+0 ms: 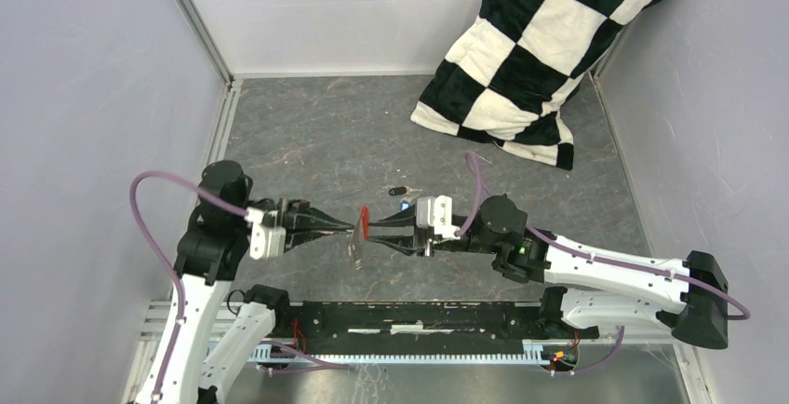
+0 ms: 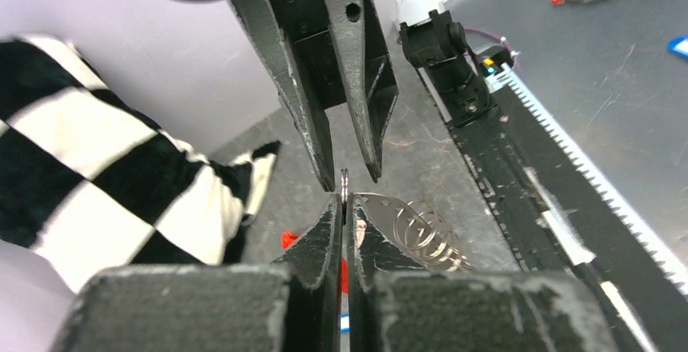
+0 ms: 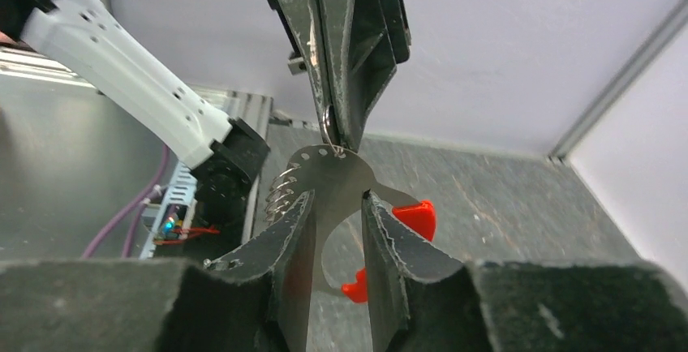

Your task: Put the keys on the keyring

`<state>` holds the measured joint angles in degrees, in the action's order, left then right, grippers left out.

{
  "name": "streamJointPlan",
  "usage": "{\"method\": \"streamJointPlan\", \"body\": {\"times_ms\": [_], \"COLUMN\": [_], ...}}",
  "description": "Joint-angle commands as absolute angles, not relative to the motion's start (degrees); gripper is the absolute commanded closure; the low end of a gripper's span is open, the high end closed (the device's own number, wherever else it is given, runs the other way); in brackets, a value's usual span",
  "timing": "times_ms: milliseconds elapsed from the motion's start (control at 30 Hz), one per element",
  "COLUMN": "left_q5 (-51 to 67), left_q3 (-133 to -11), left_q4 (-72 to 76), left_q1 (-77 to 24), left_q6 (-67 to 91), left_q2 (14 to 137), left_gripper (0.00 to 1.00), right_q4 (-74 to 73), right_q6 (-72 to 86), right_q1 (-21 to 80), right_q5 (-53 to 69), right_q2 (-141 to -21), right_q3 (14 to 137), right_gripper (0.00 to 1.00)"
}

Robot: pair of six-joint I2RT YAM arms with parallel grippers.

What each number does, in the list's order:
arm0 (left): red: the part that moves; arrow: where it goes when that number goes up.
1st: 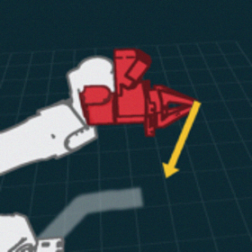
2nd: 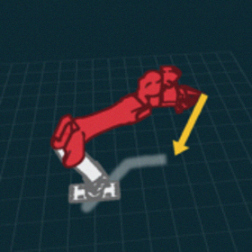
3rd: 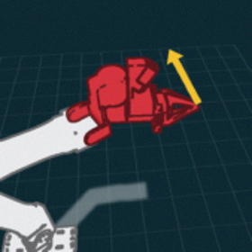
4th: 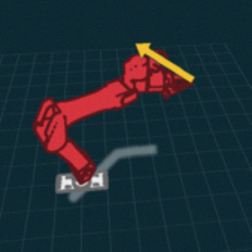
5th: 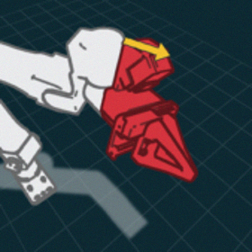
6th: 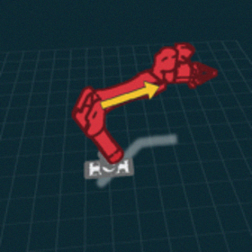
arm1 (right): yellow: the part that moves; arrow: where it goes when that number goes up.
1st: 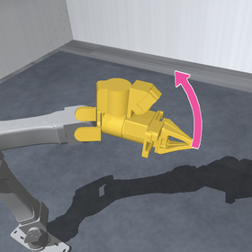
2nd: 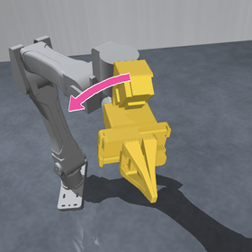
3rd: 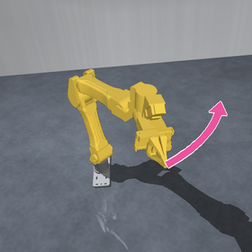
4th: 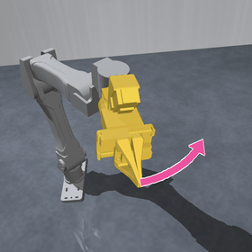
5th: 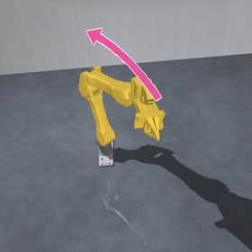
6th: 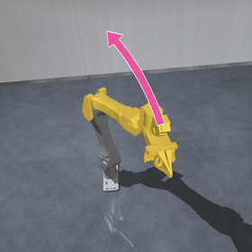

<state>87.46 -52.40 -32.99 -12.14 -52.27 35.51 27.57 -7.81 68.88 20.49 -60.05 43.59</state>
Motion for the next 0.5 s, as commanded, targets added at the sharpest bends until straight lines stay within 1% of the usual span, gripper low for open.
{"method": "streamJointPlan", "body": {"times_ms": [0, 133, 300, 367, 467], "left_q5": [85.57, 85.24, 82.84, 81.49, 80.59], "left_q3": [-52.75, -54.51, -53.98, -53.94, -54.01], "left_q4": [-33.21, -41.2, -41.86, -41.93, -45.34], "left_q1": [-12.39, -12.39, -12.39, -12.39, -12.39], "left_q6": [-41.7, -41.26, -37.1, -35.01, -37.57], "left_q2": [41.4, 46.49, 47.39, 47.95, 48.13], "left_gripper": [0.98, 0.98, 0.98, 0.98, 0.98], "right_q4": [21.81, 21.75, 14.47, 12.43, 13.83], "right_q6": [-7.51, -7.02, -9.95, -8.69, -6.72], "right_q1": [65.7, 63.87, 63.36, 61.39, 59.77], "right_q5": [13.02, 19.9, 19.17, 19.2, 24.36], "right_q2": [-59.62, -59.26, -59.95, -60.9, -62.02], "right_q3": [46.32, 46.37, 49.78, 51.03, 51.25], "right_gripper": [0.68, 0.6, 0.59, 0.6, 0.59]}}
